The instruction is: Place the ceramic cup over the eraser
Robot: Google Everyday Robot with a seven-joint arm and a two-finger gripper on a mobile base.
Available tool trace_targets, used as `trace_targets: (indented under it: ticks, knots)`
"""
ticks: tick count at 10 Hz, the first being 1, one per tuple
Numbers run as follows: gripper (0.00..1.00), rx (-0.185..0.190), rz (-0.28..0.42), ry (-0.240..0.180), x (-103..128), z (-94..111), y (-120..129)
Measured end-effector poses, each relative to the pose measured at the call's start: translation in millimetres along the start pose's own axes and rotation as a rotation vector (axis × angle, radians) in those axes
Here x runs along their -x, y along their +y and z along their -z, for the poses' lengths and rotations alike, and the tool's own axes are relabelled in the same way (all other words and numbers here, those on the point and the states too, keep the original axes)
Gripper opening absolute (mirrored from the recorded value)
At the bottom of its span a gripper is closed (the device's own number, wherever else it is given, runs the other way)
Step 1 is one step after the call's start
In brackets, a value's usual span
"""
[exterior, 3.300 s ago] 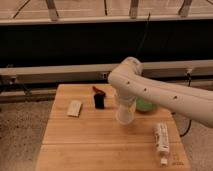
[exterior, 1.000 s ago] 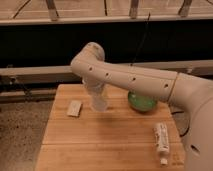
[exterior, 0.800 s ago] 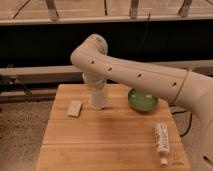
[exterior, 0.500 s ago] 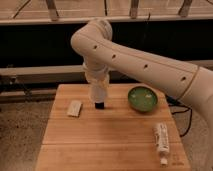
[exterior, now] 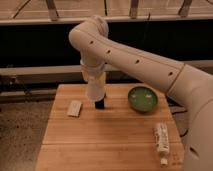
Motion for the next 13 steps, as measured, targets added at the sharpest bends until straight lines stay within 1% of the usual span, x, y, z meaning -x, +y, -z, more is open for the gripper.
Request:
trace_targets:
  ticks: [2,3,5,6,9,11,12,13]
  knots:
    - [0.0,0.01,0.01,-0.009,-11,-28,-8]
    - [0.0,0.014,0.017,-0.01,-15,-37,-13]
    - [0.0,0.026,0.018,0.0,-28,-57,-19]
    - [0.0,0.035,0.016,0.007,-37,-75,-21]
    - [0.0,0.074,0.011,0.018,-52,-120,-13]
    - [0.0,0.095,0.012,0.021,-55,-138,-13]
    - [0.04,0.109,0.01,0.017,-56,-146,-10]
    - [0.1,0.123,0.011,0.011,-56,-153,-7]
